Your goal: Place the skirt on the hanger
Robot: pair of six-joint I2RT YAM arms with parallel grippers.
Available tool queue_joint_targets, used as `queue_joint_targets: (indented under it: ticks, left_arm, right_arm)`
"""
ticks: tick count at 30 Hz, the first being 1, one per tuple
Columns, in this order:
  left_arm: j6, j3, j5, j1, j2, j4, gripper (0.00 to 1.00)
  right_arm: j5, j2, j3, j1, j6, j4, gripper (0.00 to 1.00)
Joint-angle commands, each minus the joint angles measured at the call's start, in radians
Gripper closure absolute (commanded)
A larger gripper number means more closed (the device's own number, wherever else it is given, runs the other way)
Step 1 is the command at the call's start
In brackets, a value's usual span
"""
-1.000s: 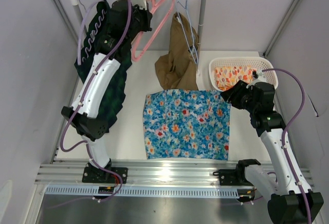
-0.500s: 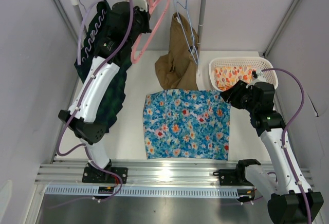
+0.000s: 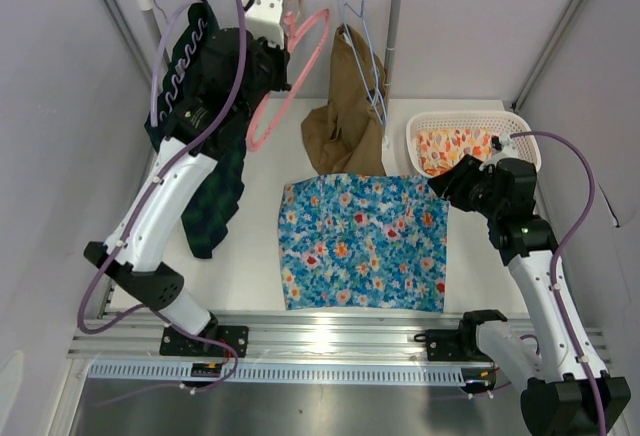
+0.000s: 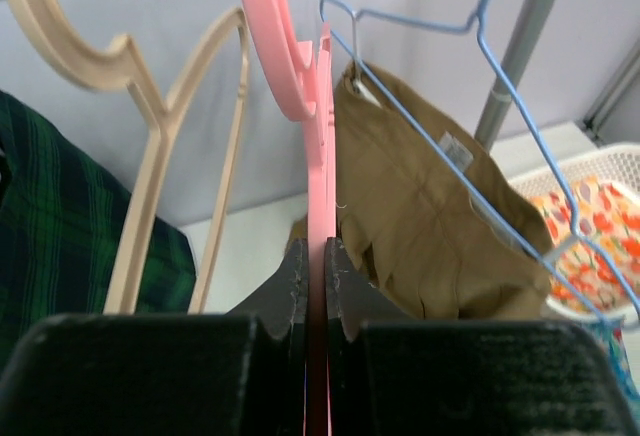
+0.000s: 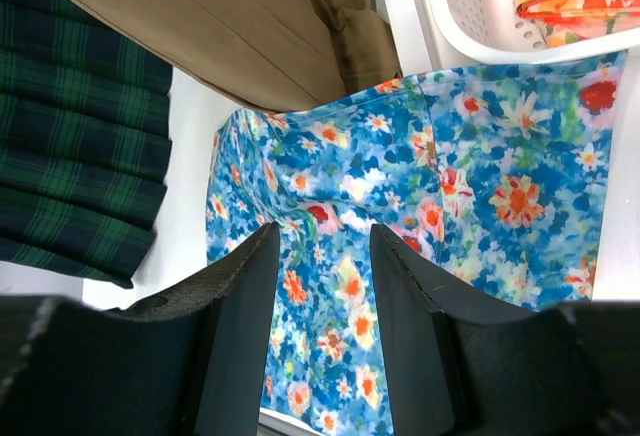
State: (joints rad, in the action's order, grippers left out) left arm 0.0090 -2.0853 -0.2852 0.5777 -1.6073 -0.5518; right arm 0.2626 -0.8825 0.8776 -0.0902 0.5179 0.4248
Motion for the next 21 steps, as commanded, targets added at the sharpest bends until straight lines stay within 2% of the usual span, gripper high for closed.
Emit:
queue_joint_targets:
  ticks: [1, 7, 9, 15, 16, 18, 19, 21]
  left_arm:
    - [-0.001, 0.071, -0.003, 0.02, 0.117, -0.022, 1.0]
    - [-0.092, 0.29, 0.087, 0.034, 0.283, -0.065, 1.0]
    - [-0.122, 0.407, 0.122, 0.037, 0.371, -0.066, 1.0]
    - [-0.219, 0.704, 0.305, 0.057, 0.589, -0.028, 1.0]
    - [-0.228, 0.764, 0.361, 0.085, 0.612, -0.017, 1.0]
    - [-0.234, 0.829, 0.383, 0.14, 0.682, 0.042, 1.0]
    - [-0.257, 0.923, 0.399, 0.198, 0.702, 0.062, 1.0]
    - [-0.29, 0.978, 0.423, 0.247, 0.725, 0.137, 1.0]
  right_arm:
    - [0.007, 0.028, 0.064, 0.0, -0.028, 0.014, 0.52]
    - [0.004, 0.065, 0.093, 0.0, -0.042, 0.088, 0.52]
    - [0.006, 0.083, 0.107, 0.001, -0.05, 0.117, 0.52]
    - [0.017, 0.123, 0.155, 0.001, -0.07, 0.204, 0.52]
    - [0.02, 0.126, 0.161, 0.001, -0.073, 0.213, 0.52]
    - [0.05, 0.135, 0.175, 0.0, -0.076, 0.247, 0.52]
    - [0.059, 0.137, 0.179, -0.003, -0.07, 0.258, 0.52]
    - [0.085, 0.14, 0.192, -0.006, -0.067, 0.302, 0.53]
